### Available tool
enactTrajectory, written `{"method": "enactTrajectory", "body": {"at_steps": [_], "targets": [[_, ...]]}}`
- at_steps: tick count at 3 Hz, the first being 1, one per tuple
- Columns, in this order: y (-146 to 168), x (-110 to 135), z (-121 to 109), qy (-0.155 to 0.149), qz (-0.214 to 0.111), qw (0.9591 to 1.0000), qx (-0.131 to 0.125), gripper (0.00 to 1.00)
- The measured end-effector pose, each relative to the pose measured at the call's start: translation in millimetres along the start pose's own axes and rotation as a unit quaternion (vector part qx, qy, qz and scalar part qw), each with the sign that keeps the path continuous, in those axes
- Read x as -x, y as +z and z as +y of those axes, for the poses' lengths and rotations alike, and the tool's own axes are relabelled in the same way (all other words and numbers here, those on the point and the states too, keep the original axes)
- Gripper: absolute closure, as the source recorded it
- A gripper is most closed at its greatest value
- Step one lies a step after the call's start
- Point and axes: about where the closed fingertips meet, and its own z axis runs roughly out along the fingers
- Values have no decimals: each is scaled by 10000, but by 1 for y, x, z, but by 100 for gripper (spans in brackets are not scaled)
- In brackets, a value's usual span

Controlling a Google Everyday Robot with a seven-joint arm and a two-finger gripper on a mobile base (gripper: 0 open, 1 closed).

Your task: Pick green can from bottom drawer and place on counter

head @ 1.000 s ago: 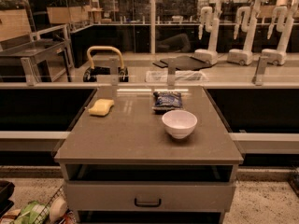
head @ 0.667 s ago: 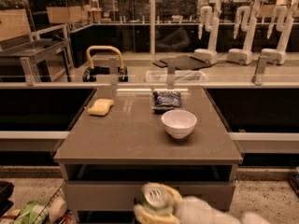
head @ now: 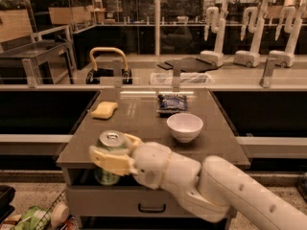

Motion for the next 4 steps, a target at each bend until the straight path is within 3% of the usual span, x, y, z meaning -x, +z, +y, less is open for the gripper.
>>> {"method": "enactTrajectory", "body": {"at_steps": [1,2,3,4], "targets": [[84,21,-37,-171,391,9972,-619,100],[119,15,-74,-345,760,9894,-1188,100],[148,-17,-118,-540,1034,9835,-1384,100],[201,-83,-138,-434,1207,9852,-1139,100]]}}
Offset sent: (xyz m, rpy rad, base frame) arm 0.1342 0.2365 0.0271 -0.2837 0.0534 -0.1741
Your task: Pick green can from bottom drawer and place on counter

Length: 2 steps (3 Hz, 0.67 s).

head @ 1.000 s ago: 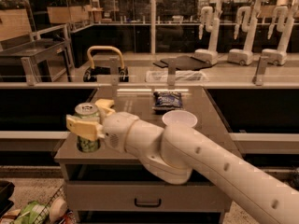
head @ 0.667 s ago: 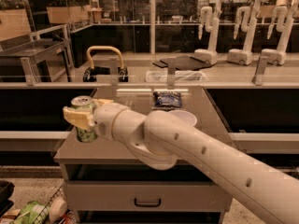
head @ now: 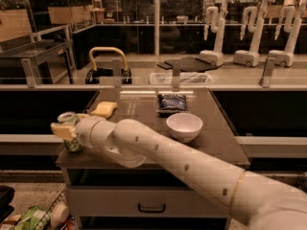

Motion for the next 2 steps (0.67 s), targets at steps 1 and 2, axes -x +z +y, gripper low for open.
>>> {"method": "enactTrajectory", "body": {"at_steps": [1,2], "targets": [[32,-39,-3,119,34,9999,120,100],[32,-30,-3,119,34,9999,120,84]]}}
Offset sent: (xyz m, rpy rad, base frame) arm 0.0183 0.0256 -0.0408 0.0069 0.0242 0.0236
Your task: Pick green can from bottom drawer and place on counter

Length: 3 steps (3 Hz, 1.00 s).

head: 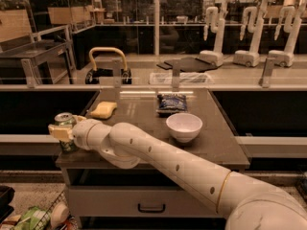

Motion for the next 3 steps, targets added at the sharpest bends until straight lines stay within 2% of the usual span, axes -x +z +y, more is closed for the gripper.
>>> {"method": "enactTrajectory", "body": {"at_steps": [1,3], "targets": [[0,9,0,0,0,10000,0,53],[1,9,3,2,0,10000,19,6]]}}
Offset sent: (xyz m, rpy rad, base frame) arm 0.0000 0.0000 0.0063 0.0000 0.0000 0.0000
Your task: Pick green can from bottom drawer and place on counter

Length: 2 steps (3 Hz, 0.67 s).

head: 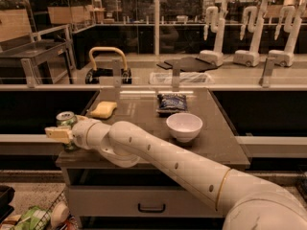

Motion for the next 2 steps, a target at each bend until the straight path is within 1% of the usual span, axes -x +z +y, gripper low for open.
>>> {"method": "enactTrajectory", "body": {"at_steps": [1,2], "targets": [[1,0,1,1,0,10000,10,0],[1,0,1,1,0,10000,10,0]]}}
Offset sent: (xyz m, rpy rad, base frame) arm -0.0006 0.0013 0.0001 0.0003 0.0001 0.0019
